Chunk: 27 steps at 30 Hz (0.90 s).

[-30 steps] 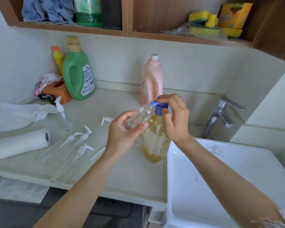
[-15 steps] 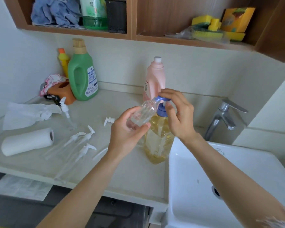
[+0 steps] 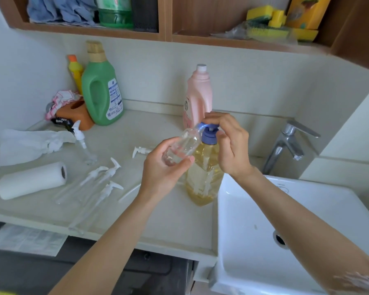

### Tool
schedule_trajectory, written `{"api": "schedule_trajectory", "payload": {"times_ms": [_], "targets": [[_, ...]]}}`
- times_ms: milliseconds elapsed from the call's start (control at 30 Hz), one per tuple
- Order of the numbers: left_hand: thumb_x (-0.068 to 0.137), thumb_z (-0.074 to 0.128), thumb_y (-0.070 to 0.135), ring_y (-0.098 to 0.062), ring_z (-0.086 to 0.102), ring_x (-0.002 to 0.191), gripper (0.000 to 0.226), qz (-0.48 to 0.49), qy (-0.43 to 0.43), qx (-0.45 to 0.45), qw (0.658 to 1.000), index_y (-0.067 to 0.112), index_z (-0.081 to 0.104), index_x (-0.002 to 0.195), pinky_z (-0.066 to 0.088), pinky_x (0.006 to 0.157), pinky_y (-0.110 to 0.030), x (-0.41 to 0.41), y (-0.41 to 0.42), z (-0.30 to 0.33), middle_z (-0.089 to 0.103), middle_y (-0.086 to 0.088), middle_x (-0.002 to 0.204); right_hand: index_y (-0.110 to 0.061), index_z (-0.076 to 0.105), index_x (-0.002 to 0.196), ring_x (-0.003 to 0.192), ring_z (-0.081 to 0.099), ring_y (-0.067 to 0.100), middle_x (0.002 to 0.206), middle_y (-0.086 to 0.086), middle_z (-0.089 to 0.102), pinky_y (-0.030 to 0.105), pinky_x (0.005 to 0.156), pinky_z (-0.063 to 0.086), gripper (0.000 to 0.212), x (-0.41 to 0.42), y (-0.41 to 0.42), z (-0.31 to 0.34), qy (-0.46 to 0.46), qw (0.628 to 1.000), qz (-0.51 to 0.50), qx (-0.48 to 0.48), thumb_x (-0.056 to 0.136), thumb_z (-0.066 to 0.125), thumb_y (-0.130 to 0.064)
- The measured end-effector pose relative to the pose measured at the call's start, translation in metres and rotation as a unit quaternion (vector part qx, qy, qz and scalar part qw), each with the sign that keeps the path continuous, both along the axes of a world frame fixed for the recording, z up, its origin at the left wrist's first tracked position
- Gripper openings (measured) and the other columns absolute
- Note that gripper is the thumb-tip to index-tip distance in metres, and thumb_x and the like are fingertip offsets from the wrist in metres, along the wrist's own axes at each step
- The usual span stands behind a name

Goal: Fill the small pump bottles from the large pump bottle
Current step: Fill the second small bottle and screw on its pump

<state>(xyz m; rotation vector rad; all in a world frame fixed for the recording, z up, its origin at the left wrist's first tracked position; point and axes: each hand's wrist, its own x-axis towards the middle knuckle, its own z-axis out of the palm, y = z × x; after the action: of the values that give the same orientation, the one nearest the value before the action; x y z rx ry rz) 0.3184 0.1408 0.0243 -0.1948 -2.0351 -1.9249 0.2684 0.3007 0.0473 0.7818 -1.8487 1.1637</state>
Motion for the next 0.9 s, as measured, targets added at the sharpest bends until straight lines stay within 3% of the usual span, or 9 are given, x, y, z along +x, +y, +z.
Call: {"api": "schedule_trajectory", "payload": {"times_ms": [133, 300, 500, 667, 767, 900], "targets": [[0.068, 0.076, 0.024, -0.011, 0.051, 0.055, 0.038, -0.013, 0.012, -0.003, 1.0, 0.042, 0.063, 0.098, 0.047, 0.054, -0.028, -0.002, 0.001, 0.009, 0.064, 0.011, 0.079, 0.001, 0.069, 0.095, 0.097, 0.062, 0.018, 0.101, 0.007, 0.066, 0.03, 0.085, 0.048, 0.042, -0.002, 0.005, 0.016, -0.021, 1.0, -0.006, 0.004, 0.093, 0.031, -0.014], [0.074, 0.079, 0.01, -0.005, 0.055, 0.057, 0.043, -0.018, 0.014, 0.004, 1.0, 0.034, 0.063, 0.106, 0.046, 0.056, -0.02, -0.004, 0.0, 0.006, 0.066, 0.008, 0.082, 0.003, 0.071, 0.096, 0.101, 0.063, 0.02, 0.101, 0.012, 0.068, 0.024, 0.088, 0.046, 0.043, -0.007, 0.005, 0.009, -0.005, 1.0, -0.001, -0.017, 0.096, 0.031, -0.013], [0.071, 0.081, 0.008, -0.006, 0.052, 0.054, 0.044, -0.008, -0.016, 0.018, 1.0, 0.016, 0.065, 0.111, 0.043, 0.051, -0.017, -0.008, -0.001, -0.008, 0.068, 0.005, 0.088, 0.003, 0.07, 0.084, 0.093, 0.064, 0.024, 0.091, 0.004, 0.065, 0.032, 0.083, 0.051, 0.038, -0.01, -0.009, -0.011, 0.018, 0.997, -0.03, -0.063, 0.08, 0.033, -0.005], [0.07, 0.083, 0.014, -0.011, 0.053, 0.057, 0.041, -0.005, -0.01, -0.006, 1.0, 0.027, 0.067, 0.106, 0.047, 0.053, -0.025, -0.006, -0.002, -0.006, 0.069, 0.001, 0.09, 0.004, 0.07, 0.084, 0.093, 0.065, 0.026, 0.092, 0.002, 0.064, 0.035, 0.083, 0.052, 0.038, -0.006, -0.008, -0.012, 0.019, 0.997, -0.04, -0.069, 0.076, 0.033, -0.004], [0.073, 0.081, 0.009, -0.006, 0.052, 0.056, 0.041, 0.0, -0.017, -0.009, 1.0, 0.032, 0.065, 0.103, 0.046, 0.053, -0.022, -0.003, -0.001, -0.002, 0.066, 0.012, 0.081, 0.002, 0.069, 0.083, 0.091, 0.065, 0.027, 0.092, 0.0, 0.064, 0.042, 0.081, 0.051, 0.037, -0.004, -0.009, -0.007, 0.009, 0.998, -0.035, -0.057, 0.077, 0.033, -0.005], [0.075, 0.079, 0.01, -0.013, 0.048, 0.056, 0.04, -0.011, -0.03, -0.017, 0.999, 0.033, 0.064, 0.104, 0.047, 0.056, -0.026, -0.001, 0.002, 0.007, 0.062, 0.021, 0.071, 0.002, 0.069, 0.081, 0.084, 0.062, 0.02, 0.086, 0.001, 0.063, 0.031, 0.076, 0.049, 0.037, -0.008, -0.006, 0.013, -0.009, 0.998, -0.013, -0.065, 0.08, 0.033, -0.006]]}}
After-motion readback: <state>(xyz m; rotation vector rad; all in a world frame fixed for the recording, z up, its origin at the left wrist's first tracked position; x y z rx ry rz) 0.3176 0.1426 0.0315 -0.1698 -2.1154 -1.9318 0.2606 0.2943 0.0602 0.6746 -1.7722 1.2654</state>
